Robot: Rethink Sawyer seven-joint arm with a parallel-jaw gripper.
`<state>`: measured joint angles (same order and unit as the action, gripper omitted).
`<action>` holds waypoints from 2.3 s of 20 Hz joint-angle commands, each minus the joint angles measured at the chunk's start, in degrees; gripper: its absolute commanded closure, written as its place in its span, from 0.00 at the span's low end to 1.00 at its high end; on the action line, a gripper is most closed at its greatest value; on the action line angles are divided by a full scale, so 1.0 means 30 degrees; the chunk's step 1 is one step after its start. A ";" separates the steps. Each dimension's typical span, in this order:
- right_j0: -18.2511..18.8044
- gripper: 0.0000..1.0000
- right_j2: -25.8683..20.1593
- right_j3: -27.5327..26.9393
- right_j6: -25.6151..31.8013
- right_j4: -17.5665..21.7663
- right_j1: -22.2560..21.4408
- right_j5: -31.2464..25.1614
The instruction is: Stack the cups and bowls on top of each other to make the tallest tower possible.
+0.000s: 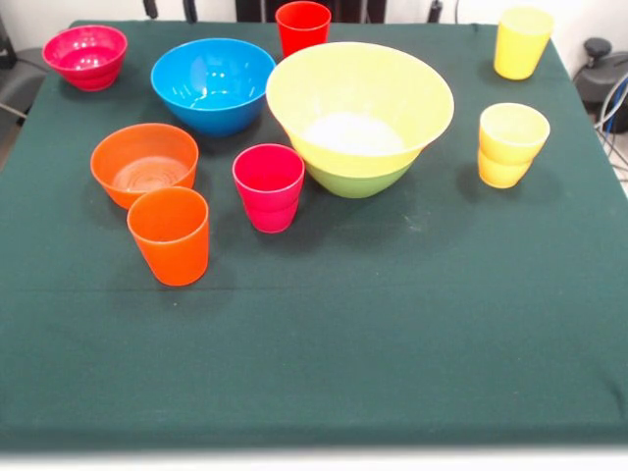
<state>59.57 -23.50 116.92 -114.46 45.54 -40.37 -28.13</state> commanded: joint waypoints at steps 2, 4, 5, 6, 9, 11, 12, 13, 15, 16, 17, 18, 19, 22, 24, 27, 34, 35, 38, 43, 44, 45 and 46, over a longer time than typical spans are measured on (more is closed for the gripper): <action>-0.1148 0.00 -0.0632 -0.1108 0.1187 0.1181 0.1865 0.0721; -0.1313 0.00 -0.0459 -0.1226 0.0951 0.1323 0.2042 0.0882; -0.1396 0.00 -0.0397 -0.1306 0.0859 0.1414 0.2127 0.0997; -0.1444 0.00 -0.0370 -0.1385 0.0858 0.1442 0.2231 0.0985; -0.1648 0.00 -0.0174 -0.1762 0.0708 0.1710 0.2665 0.1191; -0.1784 0.00 -0.0013 -0.1999 0.0555 0.1871 0.2950 0.1324; -0.1843 0.00 0.0061 -0.2107 0.0481 0.1973 0.3086 0.1418; -0.1807 0.00 0.0048 -0.2187 0.0537 0.1987 0.3220 0.1432; -0.1854 0.00 0.0150 -0.2375 0.0536 0.2115 0.3424 0.1553; -0.1749 0.00 0.0127 -0.2462 0.0678 0.2080 0.3601 0.1535; -0.1645 0.00 0.0104 -0.2550 0.0821 0.2044 0.3779 0.1517; -0.1599 0.00 0.0117 -0.2626 0.0916 0.2098 0.3889 0.1583; -0.1574 0.00 0.0142 -0.2654 0.0944 0.2115 0.3935 0.1609; -0.1531 0.00 0.0247 -0.2719 0.0974 0.2163 0.4039 0.1672; -0.1444 0.00 0.0336 -0.2757 0.0951 0.2179 0.4190 0.1750; -0.1318 0.00 0.0350 -0.3005 0.1129 0.2285 0.4496 0.1836; -0.0840 0.00 0.0212 -0.3005 0.1285 0.2302 0.4651 0.1824; -0.0720 0.00 0.0151 -0.2865 0.1253 0.2257 0.4570 0.1854; -0.0593 0.00 0.0109 -0.1791 0.0711 0.1605 0.3114 0.1604; -0.1450 0.00 0.2168 -0.0934 -0.3174 0.1195 0.1988 0.3697; -0.1668 0.00 0.2679 -0.0477 -0.3923 0.0766 0.1550 0.3812; -0.1903 0.00 0.3250 0.0026 -0.4720 0.0196 0.1096 0.3819; -0.2074 0.00 0.3639 0.0407 -0.5217 -0.0284 0.0734 0.3981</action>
<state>57.49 -18.90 114.28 -114.76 47.72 -32.48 -23.68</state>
